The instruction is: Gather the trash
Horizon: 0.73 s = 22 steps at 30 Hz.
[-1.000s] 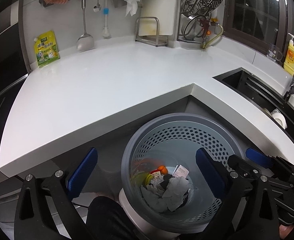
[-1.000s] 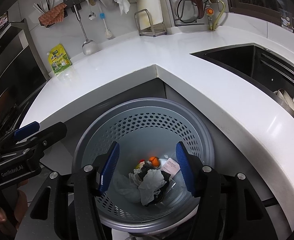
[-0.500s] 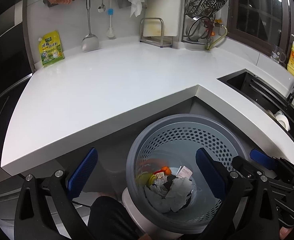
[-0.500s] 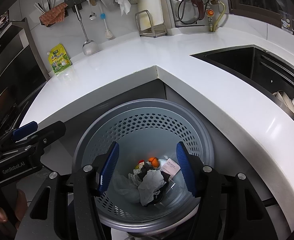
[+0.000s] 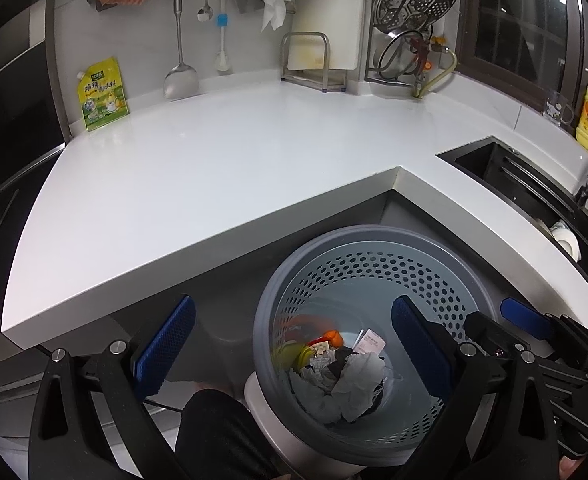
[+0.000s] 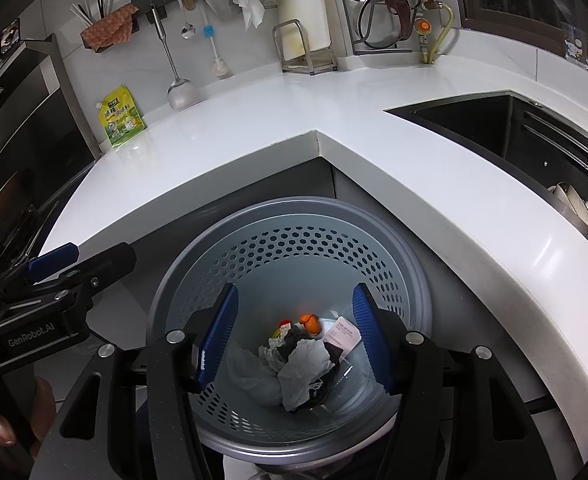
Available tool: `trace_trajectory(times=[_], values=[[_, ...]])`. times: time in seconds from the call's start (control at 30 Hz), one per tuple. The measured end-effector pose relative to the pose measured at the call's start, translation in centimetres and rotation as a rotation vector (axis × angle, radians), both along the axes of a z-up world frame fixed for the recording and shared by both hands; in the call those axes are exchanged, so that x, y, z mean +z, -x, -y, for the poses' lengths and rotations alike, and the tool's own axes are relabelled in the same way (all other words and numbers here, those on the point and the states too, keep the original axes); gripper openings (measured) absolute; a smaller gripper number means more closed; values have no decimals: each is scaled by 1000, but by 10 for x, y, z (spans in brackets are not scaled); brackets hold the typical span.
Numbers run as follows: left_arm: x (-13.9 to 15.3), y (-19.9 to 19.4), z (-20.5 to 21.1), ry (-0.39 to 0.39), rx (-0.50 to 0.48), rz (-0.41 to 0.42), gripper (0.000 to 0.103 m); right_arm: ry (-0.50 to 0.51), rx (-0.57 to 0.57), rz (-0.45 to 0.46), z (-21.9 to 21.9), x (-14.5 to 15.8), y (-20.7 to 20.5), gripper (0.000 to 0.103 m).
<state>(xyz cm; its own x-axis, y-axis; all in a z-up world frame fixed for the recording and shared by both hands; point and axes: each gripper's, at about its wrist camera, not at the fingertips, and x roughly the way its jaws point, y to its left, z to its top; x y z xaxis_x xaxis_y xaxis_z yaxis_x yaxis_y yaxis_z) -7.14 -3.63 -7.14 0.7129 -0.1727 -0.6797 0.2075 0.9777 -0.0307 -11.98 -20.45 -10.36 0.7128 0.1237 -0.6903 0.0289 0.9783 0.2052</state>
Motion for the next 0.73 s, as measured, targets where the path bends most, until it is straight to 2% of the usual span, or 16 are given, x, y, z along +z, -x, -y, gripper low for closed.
trace_trajectory(times=[0.73], values=[[-3, 0, -1, -3, 11, -10, 97, 1, 1, 3, -2, 0, 0, 57]])
